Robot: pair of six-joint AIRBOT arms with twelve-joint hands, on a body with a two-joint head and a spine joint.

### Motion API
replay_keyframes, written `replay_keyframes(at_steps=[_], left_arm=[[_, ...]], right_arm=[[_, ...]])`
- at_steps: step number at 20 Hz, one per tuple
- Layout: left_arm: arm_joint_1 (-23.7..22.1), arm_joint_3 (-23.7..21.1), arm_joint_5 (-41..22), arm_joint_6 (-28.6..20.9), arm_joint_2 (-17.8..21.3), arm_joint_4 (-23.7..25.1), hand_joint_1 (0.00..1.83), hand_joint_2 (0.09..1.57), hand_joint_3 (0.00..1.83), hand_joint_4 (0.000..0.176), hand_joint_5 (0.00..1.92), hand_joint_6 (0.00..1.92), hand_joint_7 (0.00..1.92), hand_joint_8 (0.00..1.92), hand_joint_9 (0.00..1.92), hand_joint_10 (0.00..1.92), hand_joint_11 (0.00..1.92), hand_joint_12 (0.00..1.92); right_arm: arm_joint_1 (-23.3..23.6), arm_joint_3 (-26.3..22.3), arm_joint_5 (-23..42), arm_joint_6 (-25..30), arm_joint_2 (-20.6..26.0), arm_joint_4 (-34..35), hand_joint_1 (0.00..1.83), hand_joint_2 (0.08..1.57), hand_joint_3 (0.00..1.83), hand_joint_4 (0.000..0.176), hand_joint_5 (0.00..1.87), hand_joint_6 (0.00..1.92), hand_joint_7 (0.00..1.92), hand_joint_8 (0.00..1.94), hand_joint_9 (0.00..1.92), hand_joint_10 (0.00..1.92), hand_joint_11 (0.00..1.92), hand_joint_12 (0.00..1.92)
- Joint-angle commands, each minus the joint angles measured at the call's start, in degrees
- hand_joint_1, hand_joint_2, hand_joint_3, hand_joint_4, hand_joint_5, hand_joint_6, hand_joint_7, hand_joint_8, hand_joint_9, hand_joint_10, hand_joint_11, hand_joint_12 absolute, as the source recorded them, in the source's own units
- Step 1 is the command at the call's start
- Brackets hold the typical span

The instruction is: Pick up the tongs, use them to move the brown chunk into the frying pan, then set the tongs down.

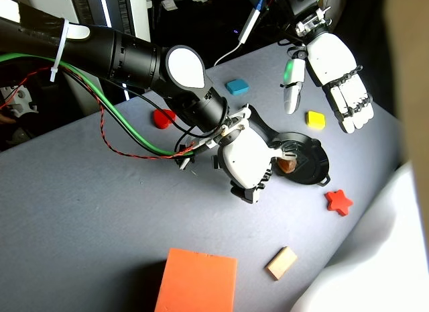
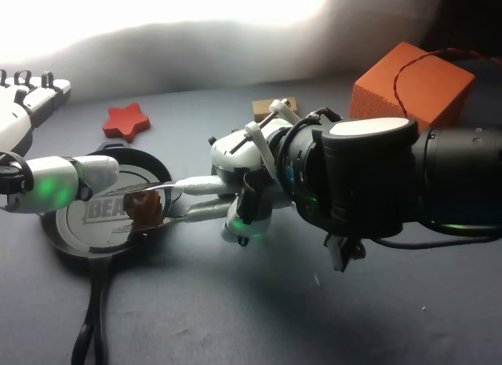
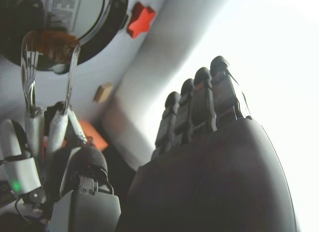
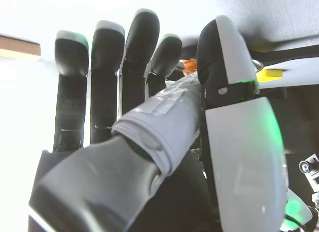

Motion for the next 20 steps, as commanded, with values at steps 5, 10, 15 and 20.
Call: replay_keyframes(at_steps=[5,10,15,20], left_arm=[[-0.7,0.4,-4.6,0.1,0.8,3.0,0.00,1.17,0.00,0.026,0.00,0.00,0.00,0.00,0.00,0.00,0.00,0.00],[-0.7,0.3,-4.6,0.1,0.8,3.0,0.00,1.17,0.00,0.019,0.00,0.00,0.00,0.00,0.00,0.00,0.01,0.00],[-0.7,0.2,-4.6,0.2,0.8,3.0,0.00,1.18,0.00,0.022,0.00,0.00,0.00,0.00,0.00,0.00,0.02,0.01],[-0.6,0.2,-4.2,0.4,1.0,3.0,0.00,1.18,0.00,0.028,0.00,0.00,0.00,0.00,0.00,0.00,0.02,0.01]], right_arm=[[2.4,-1.5,1.7,1.5,1.7,-2.8,0.95,1.32,0.00,0.000,0.63,1.52,0.89,1.18,0.87,1.62,0.68,1.92],[4.1,-6.0,1.9,0.9,5.8,-2.8,0.96,1.32,0.00,0.000,0.63,1.51,0.89,1.19,0.87,1.62,0.67,1.92],[3.8,-11.7,5.0,-9.4,12.7,2.3,0.94,1.33,0.00,0.000,0.62,1.53,0.89,1.17,0.86,1.60,0.65,1.92],[0.0,-17.1,11.1,-21.4,18.8,2.3,0.94,1.33,0.00,0.000,0.61,1.55,0.89,1.17,0.85,1.60,0.65,1.92]])
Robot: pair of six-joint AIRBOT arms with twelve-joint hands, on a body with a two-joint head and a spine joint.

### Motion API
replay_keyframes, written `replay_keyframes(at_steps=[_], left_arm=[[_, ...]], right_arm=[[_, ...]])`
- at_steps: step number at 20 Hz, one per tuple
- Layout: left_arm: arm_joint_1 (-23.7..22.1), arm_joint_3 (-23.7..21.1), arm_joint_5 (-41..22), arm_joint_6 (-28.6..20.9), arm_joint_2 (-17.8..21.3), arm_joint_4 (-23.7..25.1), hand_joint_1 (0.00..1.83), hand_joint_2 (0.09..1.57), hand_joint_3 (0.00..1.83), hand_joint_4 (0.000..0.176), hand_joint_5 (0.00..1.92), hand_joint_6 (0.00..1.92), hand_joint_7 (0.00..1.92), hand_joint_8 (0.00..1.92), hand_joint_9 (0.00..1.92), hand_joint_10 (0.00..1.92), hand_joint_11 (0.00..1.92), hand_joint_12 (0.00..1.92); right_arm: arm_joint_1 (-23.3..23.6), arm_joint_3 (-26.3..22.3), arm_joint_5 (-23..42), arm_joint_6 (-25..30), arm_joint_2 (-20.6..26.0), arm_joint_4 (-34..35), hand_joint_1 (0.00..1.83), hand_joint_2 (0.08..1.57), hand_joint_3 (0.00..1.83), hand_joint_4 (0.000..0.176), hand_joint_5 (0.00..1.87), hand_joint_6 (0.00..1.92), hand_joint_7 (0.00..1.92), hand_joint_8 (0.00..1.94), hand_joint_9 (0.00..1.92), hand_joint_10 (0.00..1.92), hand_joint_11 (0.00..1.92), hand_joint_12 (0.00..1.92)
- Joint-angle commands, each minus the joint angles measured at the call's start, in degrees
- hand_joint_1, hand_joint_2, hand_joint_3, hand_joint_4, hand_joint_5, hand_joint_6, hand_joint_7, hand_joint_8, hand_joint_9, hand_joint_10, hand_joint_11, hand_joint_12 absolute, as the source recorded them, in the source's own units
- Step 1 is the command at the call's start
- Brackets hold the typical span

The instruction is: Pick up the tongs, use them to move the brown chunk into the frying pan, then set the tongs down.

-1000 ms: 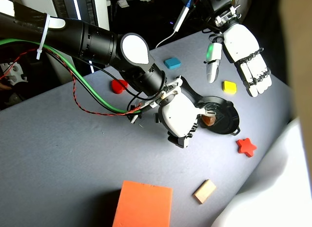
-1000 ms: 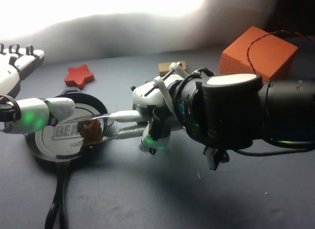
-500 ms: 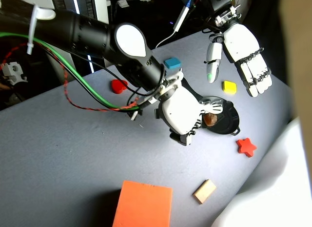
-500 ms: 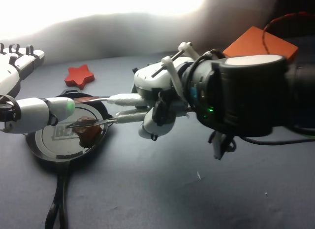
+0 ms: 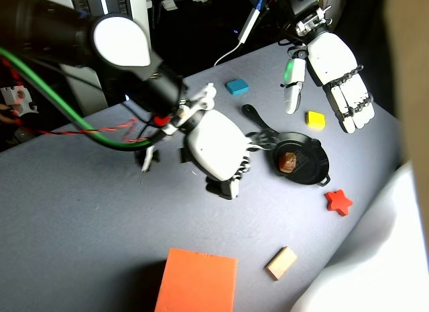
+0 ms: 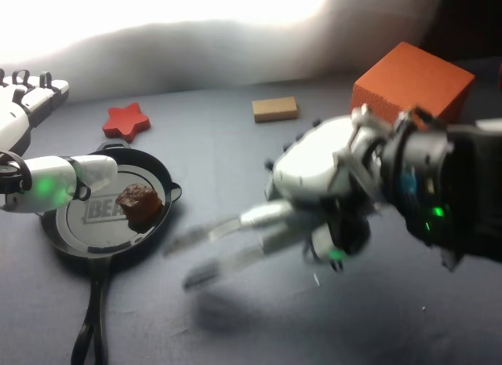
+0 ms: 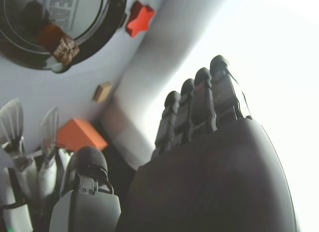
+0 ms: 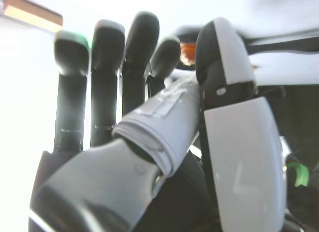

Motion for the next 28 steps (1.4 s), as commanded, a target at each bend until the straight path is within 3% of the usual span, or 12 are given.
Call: replay_keyframes(at_steps=[1,9,10,11,12,15,16,18,19,20,25,28], left_arm=[[-0.5,0.2,-4.0,0.1,0.8,3.0,0.00,1.18,0.00,0.029,0.00,0.00,0.00,0.00,0.00,0.00,0.01,0.01],[0.6,-0.3,-3.8,0.4,0.4,3.0,0.00,1.18,0.00,0.030,0.00,0.00,0.00,0.00,0.00,0.00,0.00,0.00],[1.0,-0.6,-3.8,0.2,0.1,3.0,0.00,1.18,0.00,0.026,0.00,0.00,0.00,0.00,0.00,0.00,0.00,0.00],[1.2,-0.8,-3.8,0.1,-0.2,3.0,0.00,1.18,0.00,0.026,0.00,0.00,0.00,0.00,0.00,0.00,0.00,0.00],[1.2,-1.0,-3.9,0.1,-0.6,3.0,0.00,1.18,0.00,0.025,0.00,0.00,0.00,0.00,0.00,0.00,0.00,0.00],[1.4,-1.8,-3.9,0.1,-2.3,3.1,0.00,1.18,0.00,0.025,0.00,0.00,0.00,0.00,0.00,0.00,0.02,0.01],[1.5,-2.2,-4.0,0.1,-3.0,3.2,0.00,1.18,0.00,0.025,0.00,0.00,0.00,0.00,0.00,0.00,0.02,0.01],[1.8,-3.0,-4.8,0.1,-4.2,4.0,0.00,1.18,0.00,0.024,0.00,0.00,0.00,0.00,0.00,0.00,0.03,0.02],[2.1,-3.6,-5.1,0.1,-4.7,4.0,0.00,1.18,0.00,0.025,0.00,0.00,0.00,0.00,0.00,0.00,0.02,0.01],[2.3,-3.9,-5.5,0.0,-5.0,4.0,0.00,1.18,0.00,0.025,0.00,0.00,0.00,0.00,0.00,0.00,0.02,0.01],[3.8,-5.2,-7.4,-0.9,-6.2,4.0,0.00,1.18,0.00,0.021,0.00,0.00,0.00,0.00,0.00,0.00,0.00,0.00],[4.2,-5.7,-7.5,-0.9,-6.2,4.0,0.00,1.17,0.00,0.021,0.00,0.00,0.00,0.00,0.00,0.00,0.01,0.00]], right_arm=[[-0.1,-0.5,3.6,-1.7,0.5,-2.2,0.94,1.33,0.00,0.000,0.62,1.53,0.89,1.17,0.85,1.60,0.66,1.92],[-4.4,0.1,10.0,-5.1,0.7,-2.5,0.95,1.31,0.00,0.000,0.63,1.51,0.85,1.17,0.79,1.59,0.63,1.92],[-5.1,0.3,10.0,-5.0,0.5,-2.5,0.66,1.31,0.00,0.000,0.62,0.74,0.74,0.88,0.61,1.29,0.45,1.78],[-5.8,0.6,9.7,-4.7,0.2,-2.5,0.66,1.31,0.00,0.000,0.62,0.74,0.74,0.88,0.61,1.29,0.45,1.78],[-6.2,1.0,9.7,-4.5,0.0,-2.5,0.59,1.32,0.00,0.000,0.62,0.56,0.73,0.67,0.58,1.15,0.38,1.73],[-6.9,2.6,9.3,-4.3,-0.9,-2.6,0.36,1.31,0.00,0.000,0.50,0.11,0.67,0.05,0.55,0.49,0.11,1.54],[-7.0,3.0,8.9,-4.2,-1.0,-2.7,0.36,1.31,0.00,0.000,0.50,0.11,0.67,0.05,0.55,0.49,0.11,1.54],[-7.1,3.2,8.5,-4.1,-0.9,-2.7,0.27,1.27,0.00,0.000,0.42,0.00,0.53,0.00,0.56,0.10,0.05,1.34],[-7.1,3.2,8.7,-4.1,-0.7,-2.7,0.28,1.25,0.00,0.000,0.39,0.00,0.49,0.00,0.54,0.05,0.02,1.30],[-7.0,3.2,8.8,-4.1,-0.5,-2.7,0.28,1.25,0.00,0.000,0.39,0.00,0.49,0.00,0.54,0.05,0.02,1.30],[-6.4,2.3,10.1,-5.1,1.2,-2.7,0.32,1.14,0.00,0.000,0.15,0.00,0.25,0.00,0.25,0.00,0.00,0.72],[-6.3,1.3,10.5,-5.2,2.6,-2.7,0.24,1.07,0.00,0.000,0.01,0.00,0.07,0.00,0.07,0.00,0.00,0.22]])
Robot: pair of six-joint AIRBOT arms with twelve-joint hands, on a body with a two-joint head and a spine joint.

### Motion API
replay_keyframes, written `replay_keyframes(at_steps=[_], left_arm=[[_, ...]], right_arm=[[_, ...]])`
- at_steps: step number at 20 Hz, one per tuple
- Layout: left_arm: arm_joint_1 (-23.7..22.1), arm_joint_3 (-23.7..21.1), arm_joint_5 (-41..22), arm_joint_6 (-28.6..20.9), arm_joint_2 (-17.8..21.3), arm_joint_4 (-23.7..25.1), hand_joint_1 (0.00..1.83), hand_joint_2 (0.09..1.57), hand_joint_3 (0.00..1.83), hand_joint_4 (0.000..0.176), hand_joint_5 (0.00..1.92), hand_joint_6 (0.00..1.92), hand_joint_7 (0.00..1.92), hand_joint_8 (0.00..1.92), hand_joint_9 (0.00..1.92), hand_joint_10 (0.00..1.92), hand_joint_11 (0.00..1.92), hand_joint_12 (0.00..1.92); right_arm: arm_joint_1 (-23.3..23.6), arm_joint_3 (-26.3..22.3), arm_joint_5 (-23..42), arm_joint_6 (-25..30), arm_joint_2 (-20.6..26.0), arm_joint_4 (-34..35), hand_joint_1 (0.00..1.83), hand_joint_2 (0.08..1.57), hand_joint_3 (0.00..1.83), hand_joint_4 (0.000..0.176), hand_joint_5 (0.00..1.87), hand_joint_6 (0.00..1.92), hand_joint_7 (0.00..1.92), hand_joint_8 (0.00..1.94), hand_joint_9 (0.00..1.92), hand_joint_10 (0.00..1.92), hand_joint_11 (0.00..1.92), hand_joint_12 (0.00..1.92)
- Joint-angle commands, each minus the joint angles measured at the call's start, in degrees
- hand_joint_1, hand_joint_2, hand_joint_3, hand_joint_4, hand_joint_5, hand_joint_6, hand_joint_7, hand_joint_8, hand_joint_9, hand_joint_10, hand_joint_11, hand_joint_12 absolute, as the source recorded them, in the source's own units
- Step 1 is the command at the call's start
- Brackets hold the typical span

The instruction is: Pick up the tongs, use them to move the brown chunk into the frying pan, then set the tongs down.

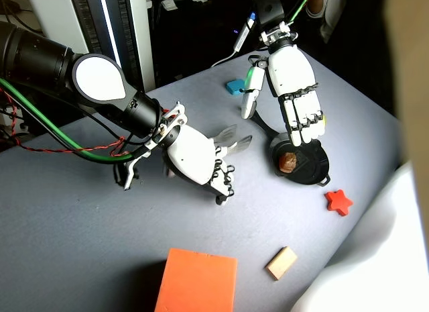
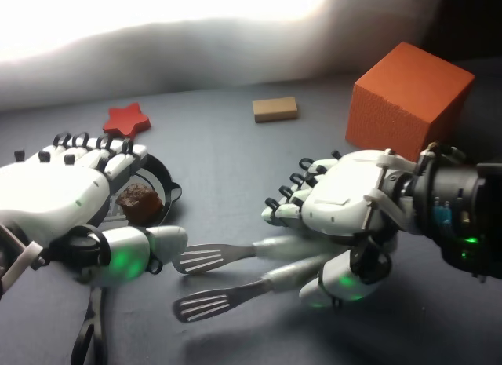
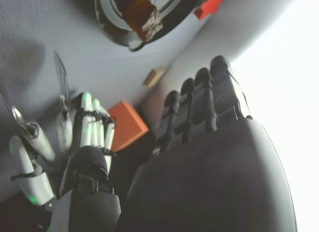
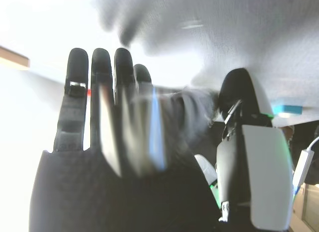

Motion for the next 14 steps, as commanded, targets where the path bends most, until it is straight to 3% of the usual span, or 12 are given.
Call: replay_keyframes(at_steps=[1,3,8,10,14], left_arm=[[-0.1,-0.3,-4.2,-0.1,0.2,3.5,0.00,1.17,0.00,0.021,0.00,0.00,0.00,0.00,0.00,0.00,0.02,0.01],[0.4,-0.8,-4.9,-0.2,0.2,3.5,0.00,1.18,0.00,0.022,0.00,0.00,0.00,0.00,0.00,0.00,0.00,0.00],[1.0,-1.6,-5.3,-1.1,0.1,4.7,0.00,1.18,0.00,0.025,0.00,0.00,0.00,0.00,0.00,0.00,0.00,0.00],[0.9,-2.1,-5.5,-1.1,0.1,4.7,0.00,1.17,0.00,0.041,0.00,0.00,0.00,0.00,0.00,0.00,0.01,0.01],[0.2,-2.1,-5.5,-1.3,0.0,6.0,0.00,1.19,0.00,0.039,0.00,0.00,0.01,0.00,0.01,0.00,0.03,0.02]], right_arm=[[0.2,-0.4,2.4,-0.4,0.3,-1.3,0.22,1.05,0.00,0.000,0.00,0.00,0.04,0.00,0.04,0.00,0.00,0.12],[0.0,-0.9,2.4,-1.2,1.0,-1.3,0.18,1.00,0.00,0.000,0.00,0.00,0.00,0.00,0.01,0.00,0.00,0.00],[1.1,-3.3,2.4,-0.4,3.6,-1.3,0.20,0.97,0.00,0.000,0.00,0.00,0.02,0.01,0.02,0.01,0.00,0.00],[2.9,-6.1,1.0,2.4,7.2,-1.3,0.13,1.07,0.01,0.000,0.15,0.01,0.25,0.02,0.24,0.02,0.00,0.52],[5.9,-11.5,1.8,3.3,14.5,-1.2,0.10,1.10,0.01,0.000,0.20,0.02,0.33,0.01,0.30,0.02,0.00,0.69]])
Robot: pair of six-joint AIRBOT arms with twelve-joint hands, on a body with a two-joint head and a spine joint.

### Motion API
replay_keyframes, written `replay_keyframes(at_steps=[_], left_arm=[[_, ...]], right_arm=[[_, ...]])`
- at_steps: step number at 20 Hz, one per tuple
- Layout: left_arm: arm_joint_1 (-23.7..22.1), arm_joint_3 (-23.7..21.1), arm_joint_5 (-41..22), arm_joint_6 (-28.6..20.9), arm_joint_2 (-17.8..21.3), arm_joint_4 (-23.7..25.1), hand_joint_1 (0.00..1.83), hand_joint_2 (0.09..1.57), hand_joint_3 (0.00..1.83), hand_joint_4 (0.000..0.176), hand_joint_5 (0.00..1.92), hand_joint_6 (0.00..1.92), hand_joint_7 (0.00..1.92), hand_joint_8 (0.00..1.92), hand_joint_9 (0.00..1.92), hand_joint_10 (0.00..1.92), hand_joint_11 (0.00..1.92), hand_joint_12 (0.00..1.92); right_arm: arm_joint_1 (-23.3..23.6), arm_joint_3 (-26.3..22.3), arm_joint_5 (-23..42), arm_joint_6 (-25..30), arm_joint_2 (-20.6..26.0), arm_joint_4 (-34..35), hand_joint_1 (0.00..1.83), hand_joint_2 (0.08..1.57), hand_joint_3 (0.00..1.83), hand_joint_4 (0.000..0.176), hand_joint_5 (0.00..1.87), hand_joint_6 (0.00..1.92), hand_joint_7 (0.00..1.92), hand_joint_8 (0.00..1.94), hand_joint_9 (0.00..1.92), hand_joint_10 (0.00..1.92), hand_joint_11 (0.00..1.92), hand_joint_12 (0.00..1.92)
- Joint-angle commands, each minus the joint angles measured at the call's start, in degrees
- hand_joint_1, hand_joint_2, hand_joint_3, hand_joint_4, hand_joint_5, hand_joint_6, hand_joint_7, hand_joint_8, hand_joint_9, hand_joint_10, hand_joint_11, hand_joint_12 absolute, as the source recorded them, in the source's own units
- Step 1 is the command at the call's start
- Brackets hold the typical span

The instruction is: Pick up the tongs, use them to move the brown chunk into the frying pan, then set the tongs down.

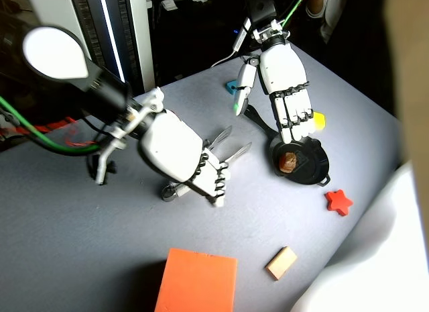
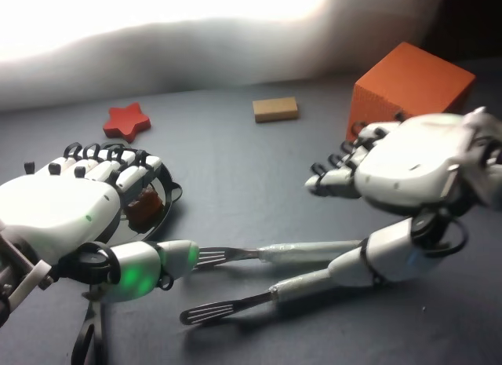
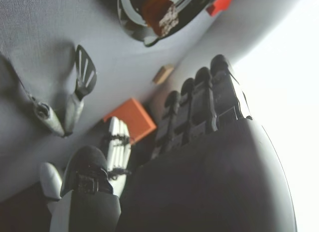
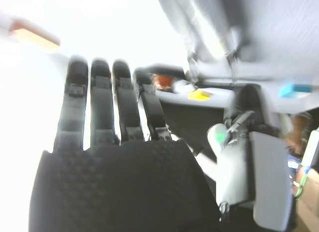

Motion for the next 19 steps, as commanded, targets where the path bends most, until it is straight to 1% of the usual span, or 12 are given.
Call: replay_keyframes(at_steps=[1,2,3,4,5,6,7,8,9,10,12,19], left_arm=[[-0.8,0.1,-4.1,-0.2,-0.1,3.9,0.00,1.22,0.00,0.030,0.10,0.00,0.17,0.04,0.17,0.00,0.01,0.37],[-1.1,0.1,-4.1,0.0,-0.3,3.9,0.00,1.22,0.00,0.030,0.10,0.00,0.17,0.04,0.17,0.00,0.01,0.37],[-1.5,0.1,-4.1,0.4,-0.6,3.9,0.12,1.28,0.00,0.010,0.42,0.05,0.54,0.11,0.50,0.14,0.00,0.98],[-2.0,0.0,-4.1,1.0,-0.9,3.9,0.16,1.33,0.00,0.000,0.70,0.10,0.77,0.33,0.56,0.64,0.03,1.45],[-2.6,0.0,-4.1,1.8,-1.3,3.9,0.17,1.36,0.00,0.000,0.93,0.16,0.83,0.79,0.55,1.19,0.17,1.75],[-2.8,0.0,-4.1,2.0,-1.6,3.9,0.19,1.40,0.00,0.000,0.99,0.49,0.88,1.16,0.63,1.50,0.30,1.91],[-2.9,0.0,-4.1,2.1,-1.7,3.9,0.25,1.41,0.00,0.000,0.96,0.98,0.95,1.42,0.73,1.73,0.44,1.92],[-3.1,-0.1,-4.0,2.2,-1.7,3.9,0.35,1.41,0.00,0.000,0.97,1.51,1.02,1.64,0.91,1.87,0.71,1.92],[-3.3,-0.2,-4.0,2.5,-1.7,3.9,0.45,1.42,0.00,0.000,0.99,1.73,1.05,1.77,0.99,1.91,0.85,1.92],[-3.5,-0.4,-4.0,2.8,-1.8,3.9,0.52,1.44,0.01,0.000,1.01,1.87,1.09,1.89,1.09,1.92,0.98,1.92],[-3.6,-0.8,-4.0,3.0,-1.9,3.9,0.54,1.46,0.01,0.000,0.99,1.89,1.08,1.92,1.10,1.92,1.05,1.92],[-4.8,-0.8,-4.0,3.5,-2.1,3.9,0.53,1.46,0.00,0.000,0.99,1.92,1.08,1.92,1.11,1.92,1.10,1.92]], right_arm=[[1.3,-0.8,3.1,0.4,0.9,-1.5,0.11,1.16,0.01,0.000,0.47,0.08,0.64,0.07,0.60,0.14,0.03,1.19],[1.8,-1.6,3.1,0.4,2.0,-1.5,0.11,1.16,0.01,0.000,0.47,0.08,0.64,0.07,0.60,0.14,0.03,1.19],[2.2,-2.6,3.0,0.4,3.5,-1.5,0.19,1.23,0.02,0.000,0.87,0.34,0.97,0.43,0.80,0.86,0.39,1.58],[2.4,-3.5,2.9,0.4,4.9,-1.5,0.19,1.30,0.01,0.000,0.94,0.72,0.99,1.01,0.79,1.49,0.51,1.87],[2.4,-4.5,2.9,0.2,6.6,-1.5,0.18,1.34,0.01,0.000,0.93,0.99,1.08,1.22,0.93,1.67,0.68,1.92],[2.4,-5.5,2.9,0.2,8.5,-1.5,0.10,1.40,0.01,0.000,0.96,1.26,1.16,1.39,1.04,1.81,0.83,1.92],[2.5,-6.0,3.2,0.2,9.7,-1.5,0.14,1.45,0.01,0.000,1.03,1.37,1.21,1.44,1.10,1.85,0.95,1.92],[2.5,-6.7,4.1,-0.1,11.5,-1.5,0.17,1.50,0.02,0.000,1.06,1.55,1.24,1.59,1.15,1.91,1.10,1.92],[2.8,-7.3,5.3,-0.7,12.9,-1.5,0.26,1.53,0.02,0.000,1.06,1.65,1.24,1.71,1.18,1.92,1.17,1.92],[3.3,-7.7,6.4,-0.9,14.1,-1.5,0.48,1.51,0.02,0.000,1.07,1.76,1.26,1.82,1.25,1.92,1.24,1.92],[4.3,-8.1,7.5,-0.8,15.2,-1.5,0.64,1.50,0.01,0.000,1.06,1.87,1.26,1.91,1.28,1.92,1.30,1.92],[6.7,-8.1,6.4,-1.3,15.0,-1.5,0.73,1.47,0.00,0.000,1.05,1.89,1.24,1.94,1.28,1.92,1.27,1.92]])
